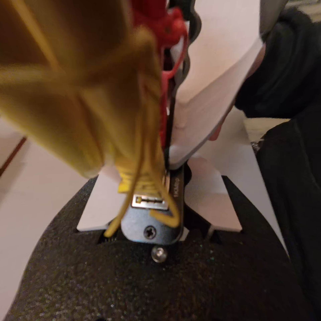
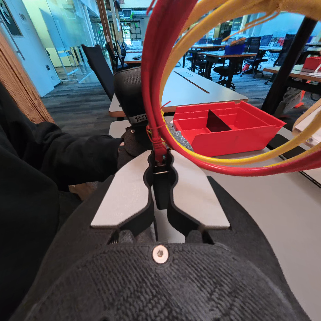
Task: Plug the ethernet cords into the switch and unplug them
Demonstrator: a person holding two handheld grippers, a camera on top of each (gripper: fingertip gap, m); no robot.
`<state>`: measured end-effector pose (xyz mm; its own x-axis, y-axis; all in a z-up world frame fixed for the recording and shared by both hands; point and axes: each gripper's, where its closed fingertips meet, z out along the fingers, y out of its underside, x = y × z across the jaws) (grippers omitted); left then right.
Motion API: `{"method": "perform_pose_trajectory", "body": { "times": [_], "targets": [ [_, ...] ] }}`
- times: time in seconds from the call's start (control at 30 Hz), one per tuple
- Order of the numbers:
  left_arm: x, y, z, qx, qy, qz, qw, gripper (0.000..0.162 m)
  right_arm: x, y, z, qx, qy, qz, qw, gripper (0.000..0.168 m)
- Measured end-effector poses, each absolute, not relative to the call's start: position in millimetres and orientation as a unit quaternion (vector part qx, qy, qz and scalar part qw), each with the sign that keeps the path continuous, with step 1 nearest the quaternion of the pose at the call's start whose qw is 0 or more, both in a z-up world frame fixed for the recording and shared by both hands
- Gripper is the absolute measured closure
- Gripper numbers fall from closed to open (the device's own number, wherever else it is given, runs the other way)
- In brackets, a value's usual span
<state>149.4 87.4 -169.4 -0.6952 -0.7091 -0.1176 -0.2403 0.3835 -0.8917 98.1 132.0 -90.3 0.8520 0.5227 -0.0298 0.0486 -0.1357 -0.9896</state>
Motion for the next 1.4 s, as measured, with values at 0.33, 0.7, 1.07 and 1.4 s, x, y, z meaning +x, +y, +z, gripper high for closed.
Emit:
{"method": "perform_pose_trajectory", "body": {
  "times": [0.33,0.7,1.07,1.4],
  "targets": [
    [152,92,-166,-0.286,0.779,-0.472,0.298,0.114,92,133,-91,-0.732,-0.182,0.164,0.636,0.155],
    [162,112,-159,-0.253,0.759,-0.401,0.446,0.113,83,130,-94,-0.75,-0.189,0.138,0.619,0.155],
    [162,116,-160,-0.26,0.757,-0.399,0.448,0.113,83,132,-95,-0.76,-0.189,0.131,0.608,0.155],
    [156,100,-171,-0.283,0.767,-0.463,0.342,0.114,92,133,-99,-0.767,-0.19,0.134,0.598,0.154]
  ]
}}
